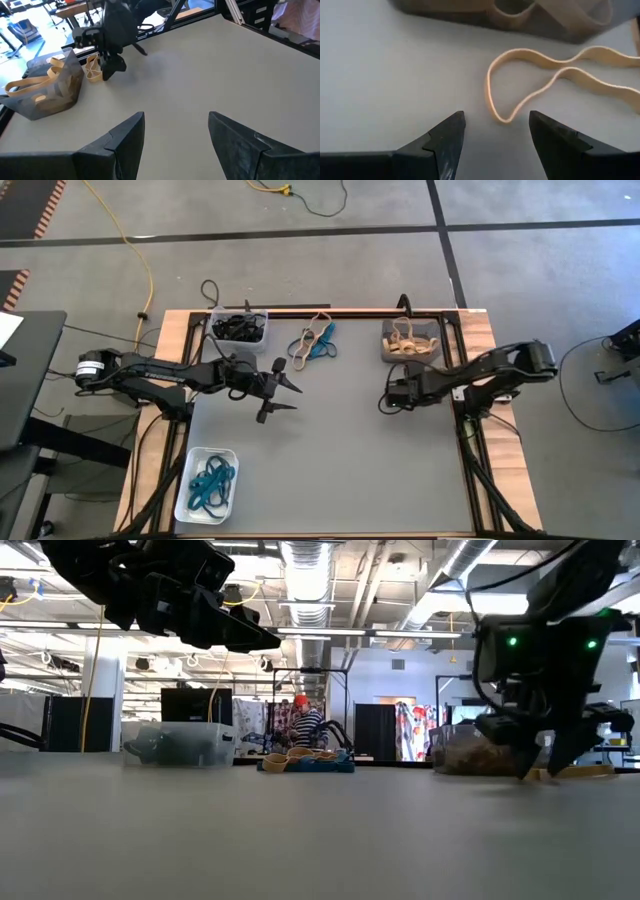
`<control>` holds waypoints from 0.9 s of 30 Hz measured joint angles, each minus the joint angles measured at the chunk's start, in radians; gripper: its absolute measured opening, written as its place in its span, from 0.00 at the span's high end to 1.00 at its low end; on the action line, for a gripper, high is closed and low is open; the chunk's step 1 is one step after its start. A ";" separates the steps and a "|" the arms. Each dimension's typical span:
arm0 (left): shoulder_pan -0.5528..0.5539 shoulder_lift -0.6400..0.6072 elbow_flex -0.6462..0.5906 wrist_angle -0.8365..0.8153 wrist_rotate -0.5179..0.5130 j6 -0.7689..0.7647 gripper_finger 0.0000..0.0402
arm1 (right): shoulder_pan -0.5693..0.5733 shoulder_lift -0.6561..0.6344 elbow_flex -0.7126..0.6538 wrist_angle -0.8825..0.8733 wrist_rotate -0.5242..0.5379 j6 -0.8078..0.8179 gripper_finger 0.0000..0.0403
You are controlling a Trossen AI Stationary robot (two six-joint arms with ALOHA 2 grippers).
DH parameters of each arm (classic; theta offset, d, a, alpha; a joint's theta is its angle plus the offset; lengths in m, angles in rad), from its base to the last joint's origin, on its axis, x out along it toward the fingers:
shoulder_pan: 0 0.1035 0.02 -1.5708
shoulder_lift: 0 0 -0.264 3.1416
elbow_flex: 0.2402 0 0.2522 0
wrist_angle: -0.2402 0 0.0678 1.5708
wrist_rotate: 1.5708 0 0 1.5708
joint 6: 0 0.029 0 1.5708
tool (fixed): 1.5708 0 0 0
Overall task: Sort rubber bands into baskets
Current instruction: Put the white rubber band into the black transparent bin
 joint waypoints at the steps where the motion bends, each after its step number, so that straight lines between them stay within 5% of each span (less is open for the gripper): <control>1: 0.000 0.000 0.000 0.000 0.000 0.001 0.48 | -0.004 0.018 0.001 0.018 0.005 0.000 0.37; 8: 0.000 0.000 0.000 -0.001 0.000 0.000 0.48 | -0.005 0.127 0.005 0.020 0.095 0.041 0.42; 17: 0.000 0.000 0.000 -0.008 0.000 -0.002 0.48 | 0.021 0.137 0.002 0.025 0.106 0.016 0.94; 27: 0.000 0.000 0.000 -0.014 0.000 -0.002 0.48 | 0.135 0.009 0.142 -0.076 0.068 -0.051 0.94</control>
